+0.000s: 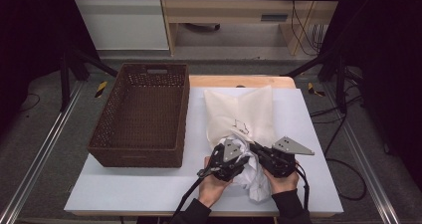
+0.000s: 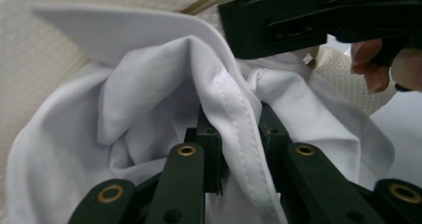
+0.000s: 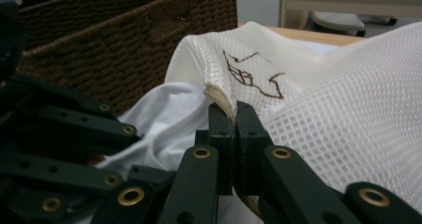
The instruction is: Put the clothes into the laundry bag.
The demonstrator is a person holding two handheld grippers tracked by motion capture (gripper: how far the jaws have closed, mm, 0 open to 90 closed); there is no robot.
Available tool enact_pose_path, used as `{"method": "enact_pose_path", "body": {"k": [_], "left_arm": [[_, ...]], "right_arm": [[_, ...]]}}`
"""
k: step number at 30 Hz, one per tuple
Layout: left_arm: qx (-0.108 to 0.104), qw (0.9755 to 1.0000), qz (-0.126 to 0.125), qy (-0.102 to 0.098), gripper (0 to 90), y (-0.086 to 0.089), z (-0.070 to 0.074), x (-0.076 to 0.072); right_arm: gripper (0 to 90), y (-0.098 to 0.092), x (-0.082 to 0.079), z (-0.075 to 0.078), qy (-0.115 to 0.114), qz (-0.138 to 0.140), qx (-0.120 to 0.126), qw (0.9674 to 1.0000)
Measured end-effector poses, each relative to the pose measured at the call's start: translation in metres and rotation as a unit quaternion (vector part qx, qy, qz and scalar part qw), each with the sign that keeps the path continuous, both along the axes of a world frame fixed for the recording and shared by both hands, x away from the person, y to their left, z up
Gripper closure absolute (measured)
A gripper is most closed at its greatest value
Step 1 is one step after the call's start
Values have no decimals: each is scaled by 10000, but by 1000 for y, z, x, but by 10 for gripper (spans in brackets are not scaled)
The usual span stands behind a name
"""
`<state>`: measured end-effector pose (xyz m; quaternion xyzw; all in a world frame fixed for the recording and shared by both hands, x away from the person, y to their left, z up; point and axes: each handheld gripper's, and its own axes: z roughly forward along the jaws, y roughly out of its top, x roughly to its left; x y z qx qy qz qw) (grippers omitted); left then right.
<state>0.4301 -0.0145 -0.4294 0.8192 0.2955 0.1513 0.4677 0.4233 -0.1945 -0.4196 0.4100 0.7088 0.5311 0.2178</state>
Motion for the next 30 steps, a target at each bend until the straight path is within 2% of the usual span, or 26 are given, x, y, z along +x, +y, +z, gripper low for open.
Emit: {"method": "enact_pose_path", "body": {"k": [1, 3, 4, 5, 6, 7, 8, 9, 10, 12, 14, 15, 16, 17, 18, 20, 21, 22, 23, 24, 25, 26, 27, 28, 29, 30], "left_arm": [[82, 9999, -62, -61, 771, -3, 3, -2], [171, 9997, -164, -25, 775, -6, 6, -2], [171, 9997, -164, -25, 776, -6, 6, -2], [233, 9995, -209, 9, 777, -9, 6, -1], [325, 9992, -216, -4, 777, -11, 4, 2], [325, 9992, -216, -4, 780, -11, 4, 2], [375, 9991, -186, 29, 783, -12, 1, 5], [466, 9987, -76, 202, 785, -17, -10, 18], [466, 9987, -76, 202, 783, -17, -10, 18], [358, 9987, -3, 375, 778, -19, -21, 31], [321, 9993, 99, 162, 751, -21, -25, 33], [310, 9994, 97, 104, 730, -20, -25, 33], [217, 9997, 98, 77, 695, -18, -24, 32], [217, 9997, 98, 77, 632, -18, -24, 32], [90, 9999, 99, 96, 632, -15, -23, 30], [-124, 9997, 123, 182, 452, -6, -19, 24], [-281, 9995, 64, 149, 310, 6, -15, 15], [-281, 9995, 64, 149, 273, 6, -15, 15], [-269, 9996, 81, 40, 255, 21, -13, 3], [-269, 9996, 81, 40, 237, 21, -13, 3], [-290, 9995, 143, -30, 232, 34, -16, -8], [-290, 9995, 143, -30, 231, 34, -16, -8], [-361, 9991, 192, 131, 231, 43, -25, -13], [-361, 9991, 192, 131, 235, 43, -25, -13], [-423, 9986, 213, 235, 235, 45, -32, -13], [-324, 9983, 292, 395, 243, 42, -43, -10]], "right_arm": [[881, 0, -1, 2, -36, -3, 18, 10000], [881, -3, -2, 6, -90, -27, 59, 9999], [881, -3, -2, 6, -90, -27, 59, 9999], [881, -6, -3, 8, -92, -4, 192, 9998], [881, -7, -3, 8, -117, -8, 168, 9998], [881, -7, -3, 8, -117, -8, 168, 9998], [881, -6, -3, 8, -129, 32, 170, 9998], [882, -4, -4, 8, -133, 54, 182, 9997], [882, -4, -4, 8, -133, 54, 182, 9997], [882, 0, -4, 7, -110, 81, 119, 9998], [882, 0, -3, 4, -69, -15, 18, 10000], [881, -2, -2, 3, -31, -29, 45, 10000], [882, -4, -1, 2, -16, -37, 49, 10000], [882, -4, -1, 2, -16, -37, 49, 10000], [882, -5, 0, 0, -5, -46, 36, 10000], [881, -7, 0, -2, 25, -90, -1, 10000], [881, -8, 1, -3, 34, -105, -15, 9999], [881, -8, 1, -3, 34, -105, -15, 9999], [881, -9, 2, -4, 56, -122, -38, 9999], [881, -9, 2, -4, 56, -122, -38, 9999], [880, -9, 3, -6, 73, -118, -47, 9999], [880, -9, 3, -6, 73, -118, -47, 9999], [880, -9, 3, -6, 75, -108, -55, 9999], [880, -9, 3, -6, 75, -108, -55, 9999], [880, -8, 3, -6, 62, -117, -87, 9999], [880, -6, 3, -7, 91, -115, -106, 9998]]}}
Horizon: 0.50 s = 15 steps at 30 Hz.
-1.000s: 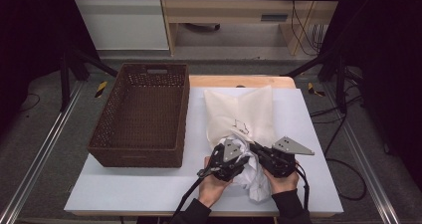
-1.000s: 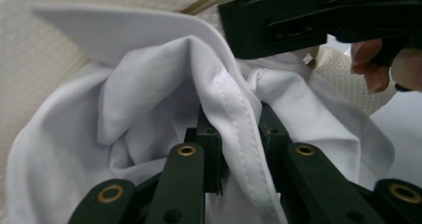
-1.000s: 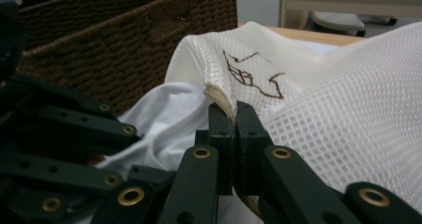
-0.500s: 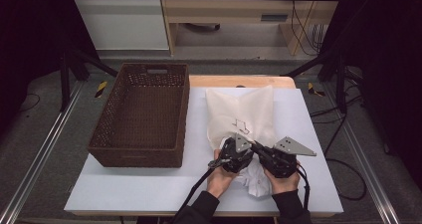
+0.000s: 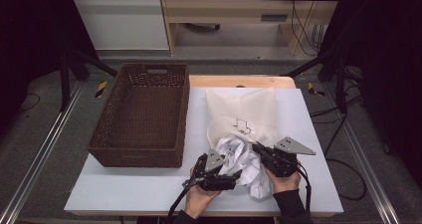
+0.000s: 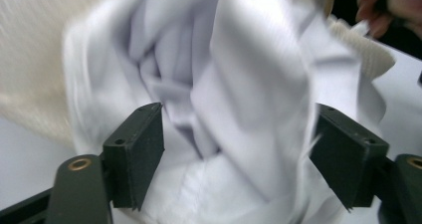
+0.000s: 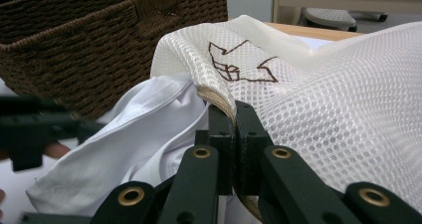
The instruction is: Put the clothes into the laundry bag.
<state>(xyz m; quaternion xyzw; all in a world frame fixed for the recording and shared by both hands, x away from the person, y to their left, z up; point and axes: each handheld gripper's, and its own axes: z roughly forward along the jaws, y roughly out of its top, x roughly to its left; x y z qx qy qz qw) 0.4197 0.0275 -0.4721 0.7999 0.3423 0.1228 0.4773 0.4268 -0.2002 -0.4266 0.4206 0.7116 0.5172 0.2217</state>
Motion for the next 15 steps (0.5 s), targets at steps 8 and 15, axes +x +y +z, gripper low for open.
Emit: {"method": "enact_pose_path", "body": {"k": [8, 15], "left_arm": [[128, 9995, 244, 136, 577, -10, -13, 8], [-91, 9998, -14, -151, 805, -4, 17, -10]], "right_arm": [[880, 2, 2, -4, 88, 51, -29, 9999], [880, 1, 1, 1, 62, 81, 136, 9999]]}}
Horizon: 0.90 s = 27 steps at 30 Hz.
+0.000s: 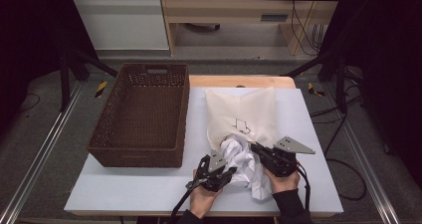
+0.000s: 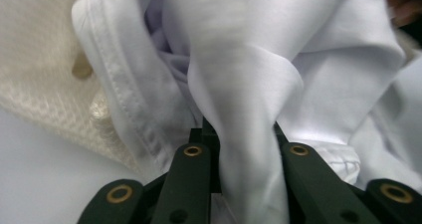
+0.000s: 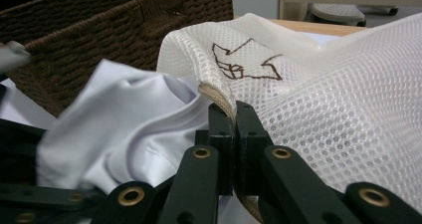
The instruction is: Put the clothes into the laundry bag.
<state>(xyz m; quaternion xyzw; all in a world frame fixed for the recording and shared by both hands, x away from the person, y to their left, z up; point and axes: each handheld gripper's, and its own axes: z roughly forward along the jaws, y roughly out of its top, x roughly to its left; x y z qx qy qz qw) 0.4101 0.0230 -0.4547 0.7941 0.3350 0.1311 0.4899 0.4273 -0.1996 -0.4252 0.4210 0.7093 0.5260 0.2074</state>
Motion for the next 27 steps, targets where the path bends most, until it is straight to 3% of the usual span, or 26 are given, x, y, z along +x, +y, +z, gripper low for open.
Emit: {"method": "enact_pose_path", "body": {"k": [1, 2, 3, 6, 9, 11, 13, 15, 17, 18, 20, 22, 25, 26, 27], "left_arm": [[-43, 9999, -55, -76, 809, -1, 7, -3], [-28, 9994, -150, -317, 811, -6, 23, -9], [-28, 9994, -150, -317, 812, -6, 23, -9], [167, 9975, -252, -632, 812, -17, 45, -8], [222, 9979, -278, -536, 810, -21, 49, -1], [437, 9978, -304, -391, 808, -27, 45, 12], [653, 9975, -169, -207, 803, -34, 33, 28], [979, 9952, 18, 17, 794, -42, 11, 48], [1089, 9940, 19, 122, 792, -44, 3, 55], [1057, 9943, 42, 154, 788, -46, -5, 62], [1065, 9942, 30, 163, 787, -46, -6, 64], [1156, 9933, -18, 81, 778, -47, -5, 62], [1088, 9940, -62, 87, 723, -43, -4, 58], [764, 9969, -119, 129, 581, -36, -1, 50], [764, 9969, -119, 129, 515, -36, -1, 50]], "right_arm": [[881, 0, -1, 2, -21, 8, 47, 10000], [881, 1, -5, 8, -122, 44, 103, 9999], [882, 0, -6, 11, -171, 45, 129, 9998], [883, -1, -9, 17, -238, 80, 276, 9993], [883, -5, -9, 17, -229, -8, 333, 9992], [884, -6, -9, 16, -205, -21, 325, 9993], [883, -8, -7, 13, -141, -49, 267, 9995], [883, -7, -6, 10, -114, -29, 184, 9998], [883, -6, -6, 10, -118, -6, 189, 9998], [882, -5, -5, 8, -99, 11, 168, 9998], [882, -3, -4, 7, -91, -5, 179, 9998], [882, -4, -3, 6, -105, -16, 151, 9998], [882, -5, -4, 6, -100, -67, 139, 9998], [881, -7, -2, 4, -72, -111, 70, 9999], [881, -7, -2, 4, -72, -111, 70, 9999]]}}
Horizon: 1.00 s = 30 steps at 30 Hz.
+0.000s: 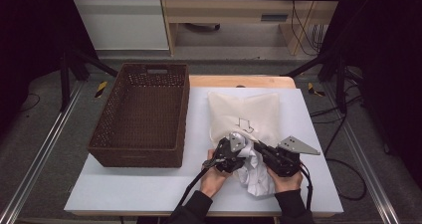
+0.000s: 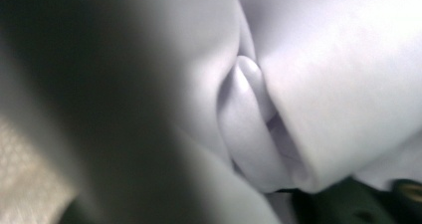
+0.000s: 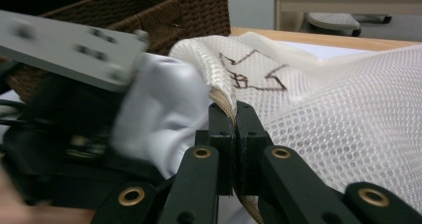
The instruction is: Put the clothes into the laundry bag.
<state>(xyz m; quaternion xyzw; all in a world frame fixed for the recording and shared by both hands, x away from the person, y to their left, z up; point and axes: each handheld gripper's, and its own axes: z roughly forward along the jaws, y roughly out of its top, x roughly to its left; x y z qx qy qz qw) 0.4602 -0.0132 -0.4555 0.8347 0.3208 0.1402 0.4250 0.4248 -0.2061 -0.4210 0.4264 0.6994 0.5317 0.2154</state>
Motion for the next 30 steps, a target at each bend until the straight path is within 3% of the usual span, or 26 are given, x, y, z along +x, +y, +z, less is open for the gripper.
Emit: {"method": "enact_pose_path", "body": {"k": [1, 2, 3, 6, 10, 12, 14, 15, 16, 17, 19, 23, 26, 27, 30], "left_arm": [[-515, 9986, -1, -77, 507, 8, 3, -10], [-515, 9986, -1, -77, 560, 8, 3, -10], [-673, 9976, -76, -145, 560, 10, 5, -14], [-709, 9966, -126, -388, 732, 6, 13, -24], [-407, 9977, -166, -516, 793, -2, 20, -28], [-300, 9987, -138, -400, 810, -7, 19, -24], [-58, 9996, -92, -268, 813, -13, 14, -16], [142, 9998, -83, -96, 813, -19, 5, -5], [142, 9998, -83, -96, 810, -19, 5, -5], [236, 9997, -29, 74, 807, -22, -4, 5], [139, 9998, -34, 139, 794, -22, -6, 10], [75, 9999, -51, 97, 746, -19, -5, 7], [-38, 9999, -118, 119, 500, -6, 3, -5], [-216, 9994, -170, 223, 402, 5, 11, -13], [-333, 9993, -107, 111, 337, 19, 24, -21]], "right_arm": [[881, -1, 1, -1, 18, -22, 12, 10000], [881, -1, 1, -1, 18, -22, 12, 10000], [881, -1, 0, -1, 13, -26, 9, 10000], [882, 0, -1, 0, -22, -13, 4, 10000], [884, 1, -3, 4, -70, 41, 65, 9999], [884, 1, -3, 4, -63, 59, 90, 9999], [884, 2, -3, 4, -99, 88, 69, 9999], [884, 2, -3, 4, -86, 88, 50, 9999], [884, 2, -3, 4, -86, 88, 50, 9999], [884, 1, -3, 3, -67, 120, 110, 9998], [884, 2, -2, 2, -72, 94, 71, 9999], [883, 0, -1, 0, -50, 47, 62, 10000], [882, -1, 0, -3, 13, -24, -16, 10000], [882, -1, 1, -3, 31, -35, -17, 10000], [882, -2, 2, -4, 45, -44, -40, 10000]]}}
